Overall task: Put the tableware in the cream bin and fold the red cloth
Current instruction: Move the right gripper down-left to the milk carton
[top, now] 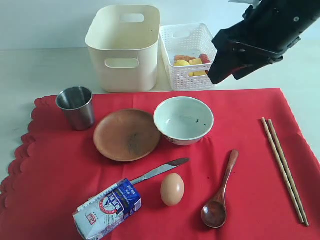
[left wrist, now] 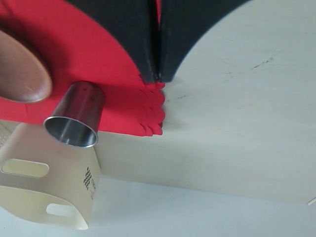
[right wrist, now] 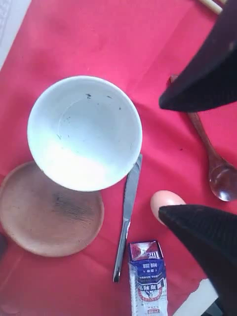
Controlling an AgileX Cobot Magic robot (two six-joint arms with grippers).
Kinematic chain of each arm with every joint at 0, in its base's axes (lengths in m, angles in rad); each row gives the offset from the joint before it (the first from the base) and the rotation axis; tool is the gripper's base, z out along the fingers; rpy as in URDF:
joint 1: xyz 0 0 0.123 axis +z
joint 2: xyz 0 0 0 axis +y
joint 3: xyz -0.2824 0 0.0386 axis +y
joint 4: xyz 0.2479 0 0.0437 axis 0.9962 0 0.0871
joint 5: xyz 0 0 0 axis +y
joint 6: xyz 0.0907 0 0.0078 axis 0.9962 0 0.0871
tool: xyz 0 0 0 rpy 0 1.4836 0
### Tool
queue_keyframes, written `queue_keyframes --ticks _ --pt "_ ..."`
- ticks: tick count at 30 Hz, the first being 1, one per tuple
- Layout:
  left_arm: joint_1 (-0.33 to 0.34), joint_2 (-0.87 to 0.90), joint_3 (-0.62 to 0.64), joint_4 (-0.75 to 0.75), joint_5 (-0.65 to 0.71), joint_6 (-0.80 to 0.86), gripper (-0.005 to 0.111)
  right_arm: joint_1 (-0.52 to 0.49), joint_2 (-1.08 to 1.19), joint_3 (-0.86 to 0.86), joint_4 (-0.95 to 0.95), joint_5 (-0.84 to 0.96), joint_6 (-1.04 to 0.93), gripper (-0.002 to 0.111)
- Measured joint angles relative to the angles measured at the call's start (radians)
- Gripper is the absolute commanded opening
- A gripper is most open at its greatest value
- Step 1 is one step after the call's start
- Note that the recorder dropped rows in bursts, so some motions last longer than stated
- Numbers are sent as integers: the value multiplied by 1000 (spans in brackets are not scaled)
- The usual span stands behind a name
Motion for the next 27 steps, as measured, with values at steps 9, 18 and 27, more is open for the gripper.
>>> queue_keyframes --ticks 9,18,27 --pt "0 0 0 0 0 0 0 97 -66 134 7 -62 -15 54" --pt "0 0 0 0 0 0 0 239 -84 216 -7 -127 -17 54" --pt "0 0 0 0 0 0 0 375 -84 230 -28 -205 -80 54"
